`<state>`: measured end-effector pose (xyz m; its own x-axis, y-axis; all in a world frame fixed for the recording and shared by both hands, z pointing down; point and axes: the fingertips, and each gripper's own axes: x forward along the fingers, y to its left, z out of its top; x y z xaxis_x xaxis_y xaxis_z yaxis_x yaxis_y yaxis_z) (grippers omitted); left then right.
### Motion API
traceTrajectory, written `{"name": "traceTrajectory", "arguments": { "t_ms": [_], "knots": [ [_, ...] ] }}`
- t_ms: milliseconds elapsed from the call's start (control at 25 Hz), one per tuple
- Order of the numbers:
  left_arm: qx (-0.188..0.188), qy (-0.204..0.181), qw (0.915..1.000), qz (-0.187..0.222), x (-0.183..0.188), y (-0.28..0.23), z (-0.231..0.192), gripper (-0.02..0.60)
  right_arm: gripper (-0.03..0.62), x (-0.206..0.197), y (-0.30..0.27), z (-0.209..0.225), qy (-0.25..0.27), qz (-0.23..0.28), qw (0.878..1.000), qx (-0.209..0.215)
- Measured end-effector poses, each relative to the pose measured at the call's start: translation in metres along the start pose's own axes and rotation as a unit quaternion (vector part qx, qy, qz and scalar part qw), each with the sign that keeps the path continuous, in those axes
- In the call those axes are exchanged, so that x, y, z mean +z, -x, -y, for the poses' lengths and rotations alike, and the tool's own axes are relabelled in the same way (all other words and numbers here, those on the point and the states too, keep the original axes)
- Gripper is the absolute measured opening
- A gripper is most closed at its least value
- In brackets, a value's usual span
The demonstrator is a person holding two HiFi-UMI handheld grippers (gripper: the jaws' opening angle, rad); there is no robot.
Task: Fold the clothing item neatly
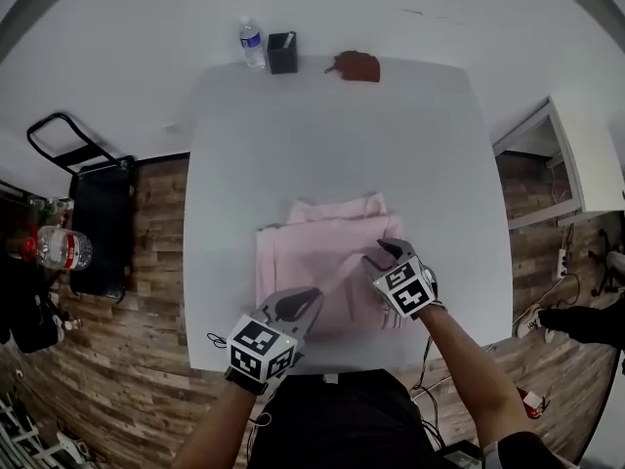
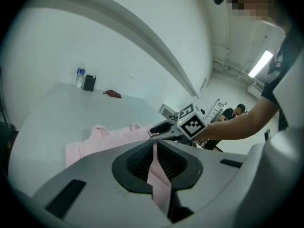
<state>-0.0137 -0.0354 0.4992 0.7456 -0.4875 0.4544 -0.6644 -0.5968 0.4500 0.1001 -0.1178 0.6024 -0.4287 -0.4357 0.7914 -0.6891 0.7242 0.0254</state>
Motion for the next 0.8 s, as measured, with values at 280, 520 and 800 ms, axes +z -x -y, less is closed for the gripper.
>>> {"name": "traceTrajectory", "arguments": {
  "t_ms": [280,520,800],
  "knots": [
    [-0.021,0.034,0.9992,0.003,0.015,-0.021,-0.001,0.020,0.169,-0.007,0.015,-0.019,-0.021,-0.087,0.986,0.142],
    [-0.002,0.019,0.9997,0.017,0.031,-0.023,-0.001,0.015,0.164,0.040,0.045,-0.013,0.041,-0.059,0.986,0.151],
    [0.034,0.032,0.9974,0.054,0.059,-0.011,-0.007,0.010,0.026,0.110,0.102,-0.048,-0.069,0.172,0.976,0.113]
  ]
}}
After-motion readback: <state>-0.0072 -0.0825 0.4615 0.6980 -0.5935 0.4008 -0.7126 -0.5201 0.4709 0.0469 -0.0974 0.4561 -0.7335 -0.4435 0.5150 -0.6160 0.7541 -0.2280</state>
